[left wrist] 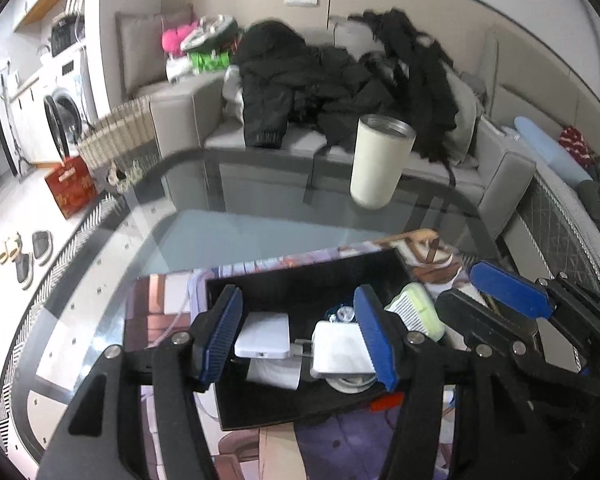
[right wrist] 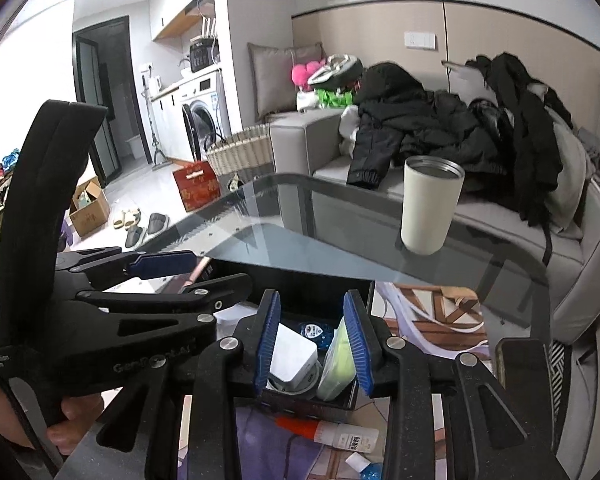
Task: Organize rigid objects
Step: 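Lower both items into the black box and open both grippers, then move both open grippers back toward the remaining bottles on the mat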
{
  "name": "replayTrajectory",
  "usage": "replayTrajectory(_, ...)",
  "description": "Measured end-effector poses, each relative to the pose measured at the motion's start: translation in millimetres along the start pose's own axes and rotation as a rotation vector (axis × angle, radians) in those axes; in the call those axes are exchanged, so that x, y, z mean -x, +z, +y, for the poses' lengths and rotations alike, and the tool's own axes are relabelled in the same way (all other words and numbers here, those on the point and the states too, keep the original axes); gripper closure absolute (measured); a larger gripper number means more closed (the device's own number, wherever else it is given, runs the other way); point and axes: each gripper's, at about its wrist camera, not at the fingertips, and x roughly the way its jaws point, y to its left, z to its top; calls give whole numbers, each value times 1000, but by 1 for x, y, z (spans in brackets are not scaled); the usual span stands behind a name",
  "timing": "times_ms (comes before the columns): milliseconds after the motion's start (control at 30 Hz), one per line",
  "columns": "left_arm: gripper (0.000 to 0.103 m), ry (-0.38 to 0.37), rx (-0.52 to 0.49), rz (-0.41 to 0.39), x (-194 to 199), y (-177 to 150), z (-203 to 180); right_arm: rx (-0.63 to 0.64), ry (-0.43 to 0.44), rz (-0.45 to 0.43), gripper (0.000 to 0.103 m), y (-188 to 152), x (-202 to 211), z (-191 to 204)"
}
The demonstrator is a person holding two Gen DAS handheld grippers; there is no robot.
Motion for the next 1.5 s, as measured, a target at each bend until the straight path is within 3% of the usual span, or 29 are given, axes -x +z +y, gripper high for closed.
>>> replayTrajectory(267,43,41,-24,-231,55,3,-9,41,-27,-165,69,7,51,14)
replayTrajectory(400,35,52,-21,-329,83,1,-7,79,-38,-262,69,7,79,27)
replayTrajectory(667,29,42,-31,-391,107,-6,-8,98,-3,-299,65,4,112,35)
replayTrajectory(867,28,23,-67,-357,100,-10,-22,93,7,-274,62,-1,118,29)
replayTrajectory(1033,28,-12,-125,-282,84,-16,-36,88,11,-232,56,-10,116,13)
replayTrajectory(1200,29,-70,-247,-218,65,-28,-61,88,-20,-183,56,-25,114,-4)
replayTrajectory(1267,30,-90,-289,-181,56,-33,-68,77,-36,-148,56,-33,110,-14)
replayTrajectory(1400,41,-118,-347,-62,31,-47,-81,35,-66,-38,56,-50,93,-39)
replayTrajectory(1500,41,-122,-365,0,19,-57,-88,24,-85,23,56,-63,80,-50)
